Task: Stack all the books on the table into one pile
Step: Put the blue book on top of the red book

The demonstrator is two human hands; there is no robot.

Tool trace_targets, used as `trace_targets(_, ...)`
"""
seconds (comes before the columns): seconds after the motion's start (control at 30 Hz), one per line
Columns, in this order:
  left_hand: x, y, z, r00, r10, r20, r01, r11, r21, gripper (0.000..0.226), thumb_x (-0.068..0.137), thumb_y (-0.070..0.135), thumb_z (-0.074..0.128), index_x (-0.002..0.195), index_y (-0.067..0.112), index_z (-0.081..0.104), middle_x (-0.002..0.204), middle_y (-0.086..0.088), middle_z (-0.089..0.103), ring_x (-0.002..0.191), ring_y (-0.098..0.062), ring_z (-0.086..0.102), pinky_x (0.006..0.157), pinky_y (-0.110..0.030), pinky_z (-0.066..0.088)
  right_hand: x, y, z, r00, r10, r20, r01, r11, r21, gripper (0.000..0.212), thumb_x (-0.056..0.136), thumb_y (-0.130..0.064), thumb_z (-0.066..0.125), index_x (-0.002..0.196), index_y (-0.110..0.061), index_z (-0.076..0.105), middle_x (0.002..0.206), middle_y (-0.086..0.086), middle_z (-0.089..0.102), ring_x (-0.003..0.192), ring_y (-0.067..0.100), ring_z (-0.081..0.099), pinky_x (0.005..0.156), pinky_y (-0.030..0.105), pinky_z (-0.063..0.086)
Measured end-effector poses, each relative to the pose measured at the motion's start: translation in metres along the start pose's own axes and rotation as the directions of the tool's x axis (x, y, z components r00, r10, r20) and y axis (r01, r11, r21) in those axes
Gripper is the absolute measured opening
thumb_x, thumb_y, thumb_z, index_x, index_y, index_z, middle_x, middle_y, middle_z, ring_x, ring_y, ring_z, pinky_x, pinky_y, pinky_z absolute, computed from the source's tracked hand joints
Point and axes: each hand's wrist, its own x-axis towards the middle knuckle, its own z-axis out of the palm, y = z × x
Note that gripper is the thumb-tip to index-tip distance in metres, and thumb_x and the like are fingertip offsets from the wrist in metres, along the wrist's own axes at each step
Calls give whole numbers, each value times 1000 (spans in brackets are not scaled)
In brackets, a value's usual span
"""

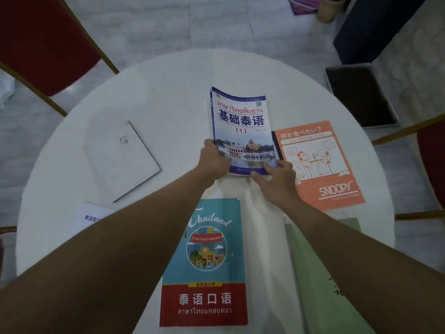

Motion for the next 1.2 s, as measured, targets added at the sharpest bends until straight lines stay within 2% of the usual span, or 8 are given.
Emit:
trace_targets(0.13,-18,-2,-12,994,-9,111,14,999,-53,43,91,-1,58,116,18,29,98,3,50,83,-9,56,53,-18,53,-7,-4,-3,992,123,-11,-119,975,189,59,89,-47,67,135,-16,49,137,12,40,121,29,49,99,42,48)
trace_targets(0.27,-41,-13,-29,987,-63,148,78,992,-96,45,89,-6,53,118,18,28,105,-7,55,95,-17,62,79,-36,61,-22,-16,-1,967,233,100,-253,913,319,79,88,-57,63,146,-13,33,139,11,50,105,22,61,70,33,54)
trace_targets(0.4,-70,-22,-42,981,-75,179,112,972,-207,57,84,-10,55,121,24,26,101,-9,56,84,-22,67,63,-31,61,-36,-22,5,929,298,220,-355,886,298,77,81,-70,61,129,-11,49,118,9,64,98,26,67,82,42,58)
trace_targets(0.57,-101,-38,-61,966,-83,245,133,972,-193,62,83,-9,54,126,25,24,106,-11,57,81,-22,67,55,-29,59,-63,-18,8,839,311,446,-518,708,481,52,75,-43,85,110,-8,67,92,11,79,78,28,77,66,37,63)
trace_targets(0.67,-121,-60,-64,958,-81,276,89,996,-16,57,88,-3,53,126,24,21,105,-5,54,80,-15,64,49,-19,55,-84,-10,20,883,278,379,-447,748,491,41,74,-25,88,104,-8,65,91,11,78,71,25,77,59,34,60)
trace_targets(0.87,-153,-124,-71,952,-152,267,70,954,292,55,93,2,52,136,6,19,131,-17,50,115,-30,58,94,-43,55,-139,8,53,955,139,263,-246,865,437,68,83,-13,79,130,-19,30,119,2,59,103,19,64,83,37,58)
trace_targets(1.07,-177,-175,-90,952,-77,297,-194,598,777,56,91,36,56,136,9,37,130,-12,47,119,-27,48,100,-39,47,-184,8,74,974,65,219,-132,942,309,84,80,-8,81,145,-24,30,133,5,52,117,27,58,94,45,56)
trace_targets(1.2,-185,-184,-92,953,-63,297,-201,603,772,63,92,32,56,143,5,30,132,-15,39,125,-26,37,103,-35,43,-197,5,84,982,127,140,-137,988,67,79,77,-23,83,141,-19,37,136,11,38,128,31,41,108,44,42)
